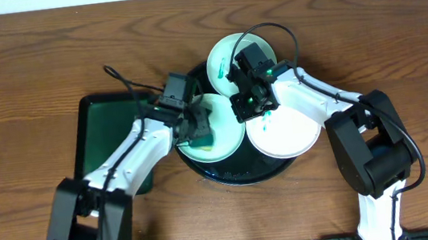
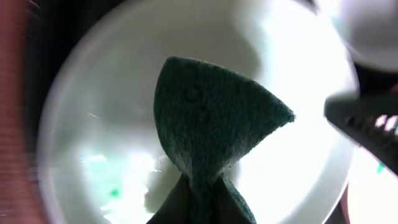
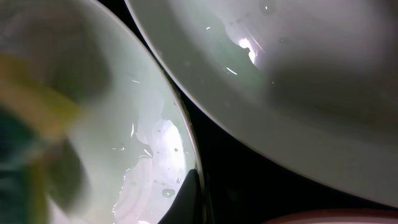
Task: Clean dirty plates on tray and stack at the side
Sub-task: 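Continue scrubbing the plate surface with the sponge in left gripper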
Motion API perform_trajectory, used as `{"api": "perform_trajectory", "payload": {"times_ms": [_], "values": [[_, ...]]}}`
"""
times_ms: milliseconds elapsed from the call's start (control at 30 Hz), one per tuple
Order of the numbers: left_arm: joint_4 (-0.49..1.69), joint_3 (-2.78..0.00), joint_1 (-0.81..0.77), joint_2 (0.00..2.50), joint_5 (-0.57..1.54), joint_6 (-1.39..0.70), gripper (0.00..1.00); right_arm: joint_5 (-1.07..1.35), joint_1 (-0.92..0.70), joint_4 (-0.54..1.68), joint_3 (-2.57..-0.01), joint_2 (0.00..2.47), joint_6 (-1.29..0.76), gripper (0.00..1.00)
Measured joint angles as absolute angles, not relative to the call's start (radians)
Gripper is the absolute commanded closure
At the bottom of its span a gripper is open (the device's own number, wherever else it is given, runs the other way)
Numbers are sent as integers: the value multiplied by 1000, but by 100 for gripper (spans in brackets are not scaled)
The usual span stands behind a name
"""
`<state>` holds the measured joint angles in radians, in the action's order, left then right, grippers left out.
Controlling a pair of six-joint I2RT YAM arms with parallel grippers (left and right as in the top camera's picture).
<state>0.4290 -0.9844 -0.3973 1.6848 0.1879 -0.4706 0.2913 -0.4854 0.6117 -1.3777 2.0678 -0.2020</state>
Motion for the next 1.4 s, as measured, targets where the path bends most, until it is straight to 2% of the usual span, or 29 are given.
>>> {"api": "perform_trajectory", "payload": {"times_ms": [200,467,667,833,1000,1167,1400], "values": [[419,-973,-403,1729,167,-471,93,289,-485,610,-1378,2068,-202,99],[435,-975,-423,1729,-93,-471,93,295,-486,609,-1378,2068,-202,99],[325,-971,-421,1741,-209,-470,93,299,-486,608,-1378,2068,-209,99],[180,-959,-411,1741,-152,-471,93,294,-485,605,-1379,2068,-218,99],[62,-958,-369,1741,32,-466,93,293,-485,608,-1380,2068,-218,99],[103,-958,-322,1741,159,-447,93,290,-485,612,-1380,2068,-216,99],[247,-962,-229,1739,228,-366,93,290,-485,609,-1380,2068,-216,99]]}}
